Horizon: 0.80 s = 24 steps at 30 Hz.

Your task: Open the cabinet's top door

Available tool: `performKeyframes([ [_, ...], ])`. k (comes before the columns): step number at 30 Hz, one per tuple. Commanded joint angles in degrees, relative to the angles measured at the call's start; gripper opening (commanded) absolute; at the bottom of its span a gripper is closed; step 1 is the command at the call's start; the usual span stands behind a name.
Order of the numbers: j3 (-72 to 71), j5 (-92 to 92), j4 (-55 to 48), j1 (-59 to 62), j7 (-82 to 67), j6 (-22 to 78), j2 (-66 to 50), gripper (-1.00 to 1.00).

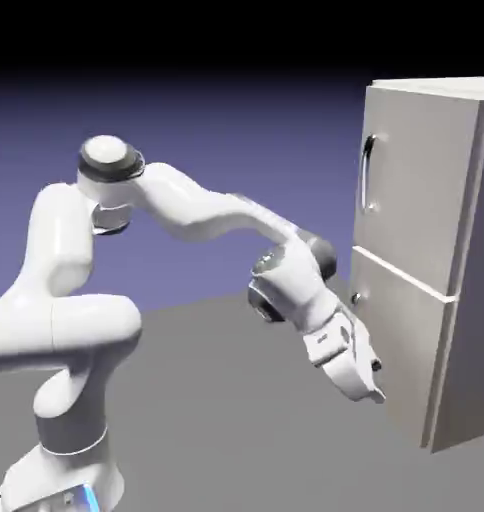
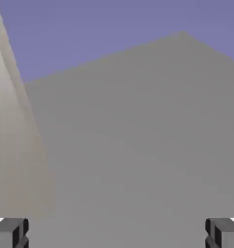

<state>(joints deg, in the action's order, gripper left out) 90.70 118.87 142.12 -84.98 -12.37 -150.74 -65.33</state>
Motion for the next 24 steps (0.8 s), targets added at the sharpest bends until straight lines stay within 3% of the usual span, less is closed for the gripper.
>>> performKeyframes([
  [1,1.9,2.5,-0.4,-1.8,-1.2,0.5,-2.1,0.0],
  [11,20.0,26.3,-4.2,-18.6,-12.1,5.1,-21.7,0.0],
  [17,17.8,28.7,-12.5,-10.1,-11.9,5.2,-20.7,0.0],
  [18,17.8,28.7,-12.5,-10.1,-11.9,5.2,-20.7,-1.0],
  [24,21.1,31.2,-3.7,-14.1,-17.7,17.6,-20.2,-1.0],
])
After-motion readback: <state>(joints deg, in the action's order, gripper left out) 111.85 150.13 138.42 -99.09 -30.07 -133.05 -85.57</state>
